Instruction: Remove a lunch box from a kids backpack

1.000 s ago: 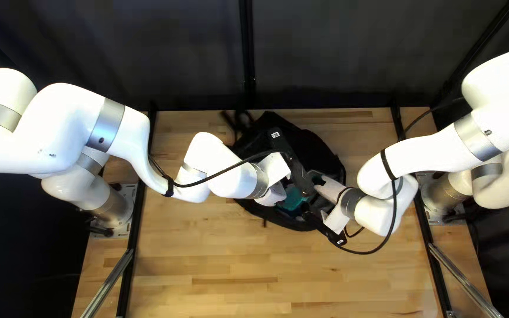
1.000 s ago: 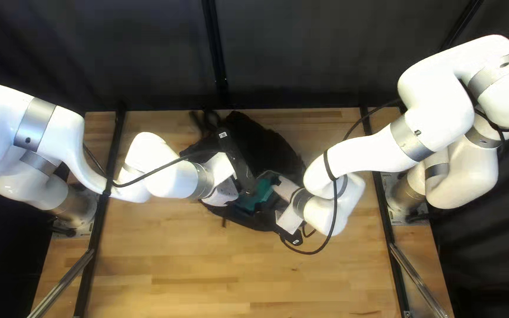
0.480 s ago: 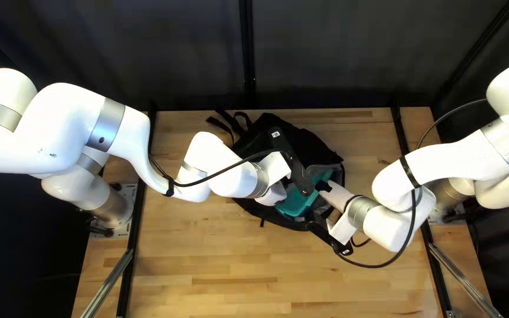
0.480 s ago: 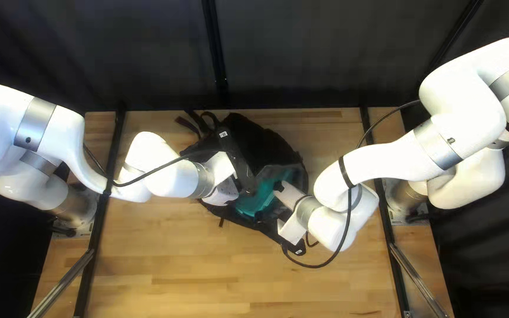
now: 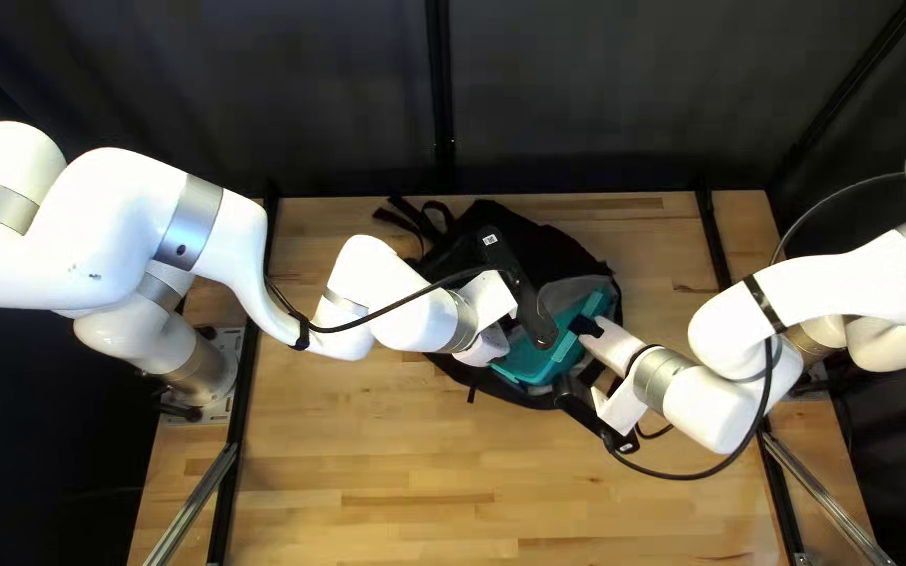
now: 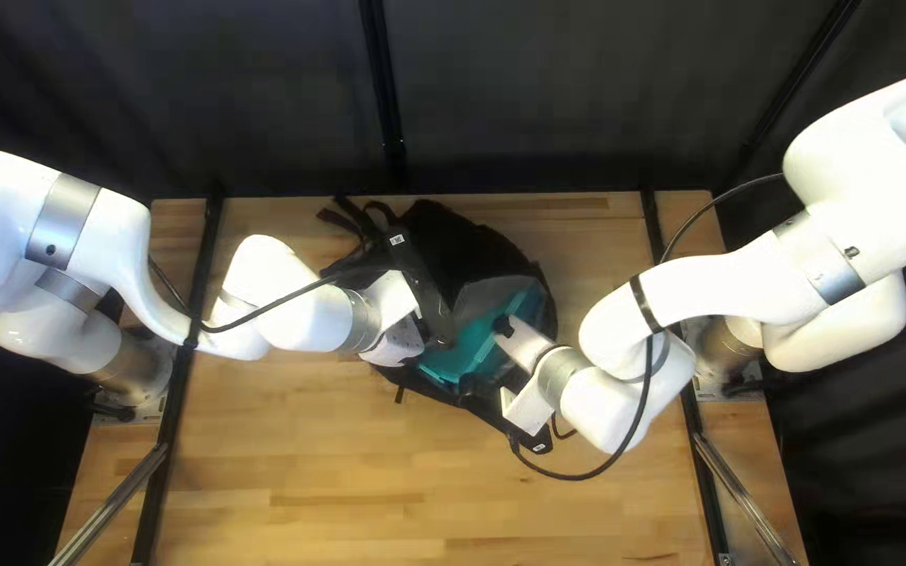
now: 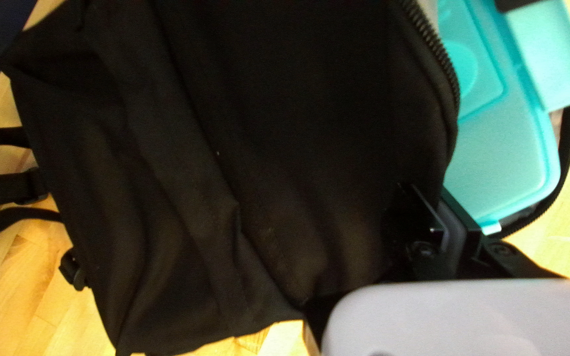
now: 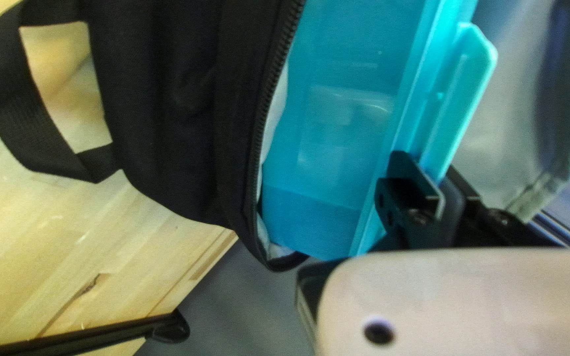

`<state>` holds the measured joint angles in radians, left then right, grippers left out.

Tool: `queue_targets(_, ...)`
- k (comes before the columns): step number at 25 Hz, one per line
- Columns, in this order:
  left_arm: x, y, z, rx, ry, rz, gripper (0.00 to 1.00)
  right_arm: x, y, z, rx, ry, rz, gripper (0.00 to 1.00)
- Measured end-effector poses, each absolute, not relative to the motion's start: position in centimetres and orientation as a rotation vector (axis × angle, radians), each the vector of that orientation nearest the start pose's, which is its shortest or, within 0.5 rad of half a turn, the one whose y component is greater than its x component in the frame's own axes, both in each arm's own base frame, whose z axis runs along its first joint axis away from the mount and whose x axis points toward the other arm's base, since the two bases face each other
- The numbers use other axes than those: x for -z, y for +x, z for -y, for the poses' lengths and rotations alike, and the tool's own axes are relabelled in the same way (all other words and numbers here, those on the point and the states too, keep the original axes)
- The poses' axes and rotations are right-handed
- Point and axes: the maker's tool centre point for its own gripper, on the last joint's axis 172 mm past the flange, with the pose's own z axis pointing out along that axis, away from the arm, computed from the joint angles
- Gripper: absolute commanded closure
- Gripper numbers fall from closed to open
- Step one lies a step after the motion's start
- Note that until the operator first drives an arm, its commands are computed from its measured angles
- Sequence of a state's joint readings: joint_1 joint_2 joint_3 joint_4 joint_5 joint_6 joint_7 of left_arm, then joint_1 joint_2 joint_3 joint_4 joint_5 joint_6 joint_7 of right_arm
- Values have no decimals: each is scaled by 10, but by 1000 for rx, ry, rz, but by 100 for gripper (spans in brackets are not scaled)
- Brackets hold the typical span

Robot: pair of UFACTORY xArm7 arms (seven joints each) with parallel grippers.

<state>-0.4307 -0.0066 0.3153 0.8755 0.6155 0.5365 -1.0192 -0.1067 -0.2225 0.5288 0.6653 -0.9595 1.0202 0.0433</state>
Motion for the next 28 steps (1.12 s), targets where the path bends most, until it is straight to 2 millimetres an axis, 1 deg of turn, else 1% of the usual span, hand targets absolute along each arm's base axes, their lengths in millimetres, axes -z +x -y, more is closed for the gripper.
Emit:
queue_targets(3,-185,537,20,732,-2832,609,100,-196,427,-1,-30,2009,-1043,100)
queue_targets(6,-185,538,20,735,-2834,608,100,-190,439,0,-36,2027,-1041,100)
queue_targets(10,-185,538,21,738,-2835,607,100,-194,446,-2,-45,2035,-1040,100)
queue_targets(15,-184,541,20,743,-2838,609,100,-207,444,-5,-60,2040,-1031,100)
queue_targets(22,-183,542,20,747,-2842,611,100,-220,437,-4,-72,2046,-1018,100)
queue_targets(28,-183,540,19,744,-2842,613,100,-229,429,-14,-71,2033,-1016,100)
